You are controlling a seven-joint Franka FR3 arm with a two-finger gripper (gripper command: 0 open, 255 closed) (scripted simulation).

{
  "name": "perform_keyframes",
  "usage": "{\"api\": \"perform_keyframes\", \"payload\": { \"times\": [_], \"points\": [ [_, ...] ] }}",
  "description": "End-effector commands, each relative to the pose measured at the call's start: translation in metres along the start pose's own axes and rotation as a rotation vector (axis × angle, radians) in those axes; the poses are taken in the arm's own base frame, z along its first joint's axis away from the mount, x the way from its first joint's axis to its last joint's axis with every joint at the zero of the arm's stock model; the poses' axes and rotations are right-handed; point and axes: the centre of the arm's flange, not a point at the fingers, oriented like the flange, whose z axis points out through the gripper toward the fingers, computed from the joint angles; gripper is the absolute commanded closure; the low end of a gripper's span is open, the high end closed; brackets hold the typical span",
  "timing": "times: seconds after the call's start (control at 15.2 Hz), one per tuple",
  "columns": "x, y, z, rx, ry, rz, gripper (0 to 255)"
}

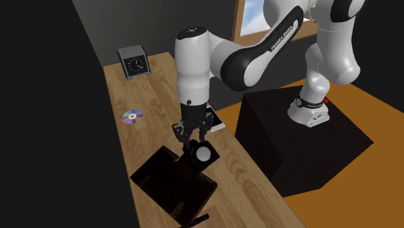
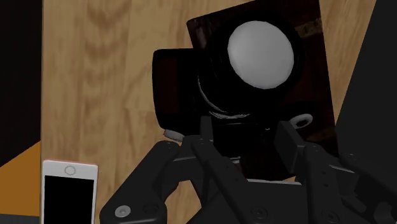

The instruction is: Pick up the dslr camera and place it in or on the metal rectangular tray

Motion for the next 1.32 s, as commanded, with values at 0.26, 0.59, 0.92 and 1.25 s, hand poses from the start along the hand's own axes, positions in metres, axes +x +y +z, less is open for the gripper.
{"api": "perform_keyframes", "payload": {
  "times": [0.26,0.59,0.92,1.25],
  "points": [
    [-0.016,-0.077,-0.002,0.002,0.001,0.001,255],
    [-0.015,-0.089,0.018,0.002,0.001,0.001,255],
    [-0.013,-0.086,0.034,0.002,0.001,0.001,255],
    [0.018,-0.043,0.026,0.020,0.011,0.096,0]
  ]
}}
